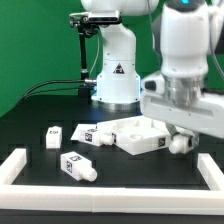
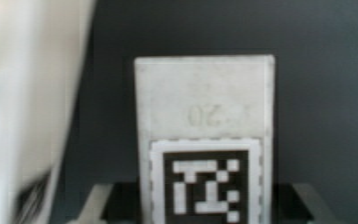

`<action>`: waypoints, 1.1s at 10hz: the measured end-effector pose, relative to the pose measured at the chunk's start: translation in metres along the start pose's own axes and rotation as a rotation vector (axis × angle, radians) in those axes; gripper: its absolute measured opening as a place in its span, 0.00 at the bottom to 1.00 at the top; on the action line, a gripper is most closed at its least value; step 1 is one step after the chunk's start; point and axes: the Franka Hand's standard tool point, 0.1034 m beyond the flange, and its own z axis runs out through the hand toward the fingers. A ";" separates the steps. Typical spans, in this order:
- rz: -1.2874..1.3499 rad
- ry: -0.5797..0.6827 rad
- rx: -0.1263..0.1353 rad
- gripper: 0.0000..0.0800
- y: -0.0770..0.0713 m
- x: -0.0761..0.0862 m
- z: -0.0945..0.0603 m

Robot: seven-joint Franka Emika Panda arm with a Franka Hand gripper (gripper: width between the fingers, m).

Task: Assemble one leg

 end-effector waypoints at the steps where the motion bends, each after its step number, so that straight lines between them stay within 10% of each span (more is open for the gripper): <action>1: -0.035 0.001 0.023 0.36 0.016 0.017 -0.029; 3: -0.030 0.046 0.053 0.36 0.037 0.049 -0.063; 7: -0.087 0.076 0.056 0.36 0.038 0.053 -0.056; 8: -0.147 0.114 0.041 0.36 0.057 0.056 -0.030; 11: -0.275 0.115 0.002 0.36 0.124 0.092 -0.022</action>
Offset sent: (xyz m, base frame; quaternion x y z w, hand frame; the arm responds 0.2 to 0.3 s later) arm 0.0000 0.0000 0.0000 0.0000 0.0000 0.0000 1.0000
